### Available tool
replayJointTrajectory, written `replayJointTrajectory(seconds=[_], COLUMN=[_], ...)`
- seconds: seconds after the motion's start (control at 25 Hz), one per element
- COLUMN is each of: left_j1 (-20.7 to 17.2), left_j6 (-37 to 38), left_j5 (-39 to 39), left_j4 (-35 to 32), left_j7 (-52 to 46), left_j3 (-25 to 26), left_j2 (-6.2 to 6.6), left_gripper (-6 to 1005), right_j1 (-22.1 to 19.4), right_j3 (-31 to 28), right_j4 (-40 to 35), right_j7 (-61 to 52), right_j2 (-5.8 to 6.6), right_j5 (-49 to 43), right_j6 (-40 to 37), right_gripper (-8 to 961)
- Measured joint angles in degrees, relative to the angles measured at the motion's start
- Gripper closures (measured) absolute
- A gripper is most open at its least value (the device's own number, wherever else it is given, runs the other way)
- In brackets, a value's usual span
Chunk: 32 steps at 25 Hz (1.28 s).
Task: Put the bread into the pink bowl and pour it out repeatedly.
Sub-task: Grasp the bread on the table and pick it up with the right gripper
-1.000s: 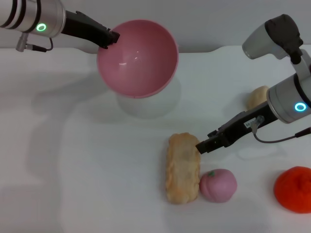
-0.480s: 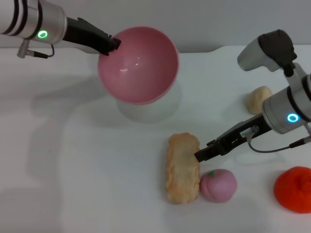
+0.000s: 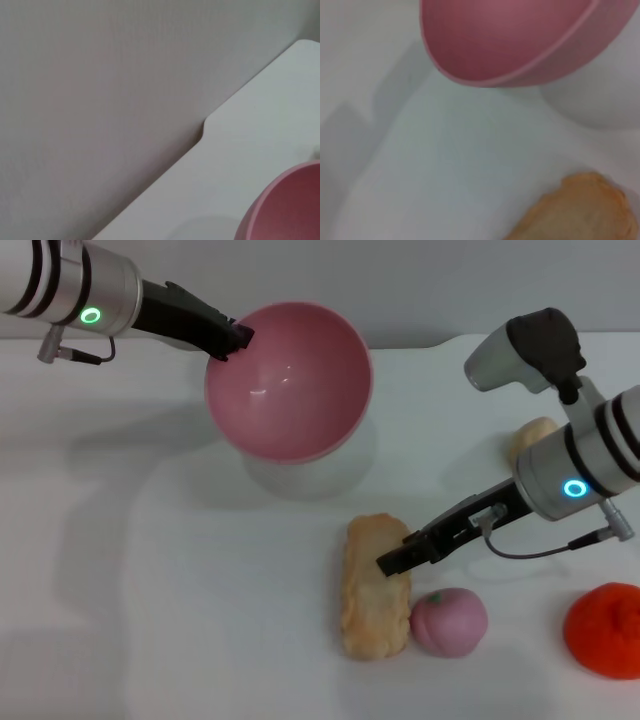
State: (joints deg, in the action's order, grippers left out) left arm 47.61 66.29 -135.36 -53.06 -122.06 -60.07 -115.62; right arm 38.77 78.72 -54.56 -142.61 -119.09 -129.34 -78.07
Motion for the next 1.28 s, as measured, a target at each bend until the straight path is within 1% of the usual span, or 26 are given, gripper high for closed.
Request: replayJointTrajectory(seconds=[0.24, 0.6, 0.84, 1.16, 1.28], left_j1=[-1.1, -3.1, -3.3, -3.5, -4.3], left_j6=[0.9, 2.8, 3.5, 3.7, 3.7], left_j5=[0.0, 0.0, -0.1, -0.1, -0.1], left_j4=[-1.9, -6.3, -6.6, -6.7, -7.6], left_j7=[0.7, 1.5, 1.8, 2.2, 2.9], left_j3=[-0.1, -0.8, -0.8, -0.8, -0.8], left_j2=[-0.26, -0.97, -1.04, -1.03, -1.17], left_gripper=[952, 952, 951, 951, 950], right_j1=[0.5, 1.7, 2.1, 4.6, 5.9], right_j3=[1.7, 1.7, 1.7, 1.7, 1.7], right_j4=[1.5, 4.8, 5.7, 8.5, 10.3], right_j7=[-1.3, -2.6, -3.1, -4.0, -4.1], right_j2=[0.0, 0.0, 0.0, 0.09, 0.09], right_j5=[1.1, 1.2, 1.2, 1.2, 1.2], right_j6=[2.3, 4.8, 5.4, 6.3, 6.5], right_gripper=[414, 414, 414, 413, 413])
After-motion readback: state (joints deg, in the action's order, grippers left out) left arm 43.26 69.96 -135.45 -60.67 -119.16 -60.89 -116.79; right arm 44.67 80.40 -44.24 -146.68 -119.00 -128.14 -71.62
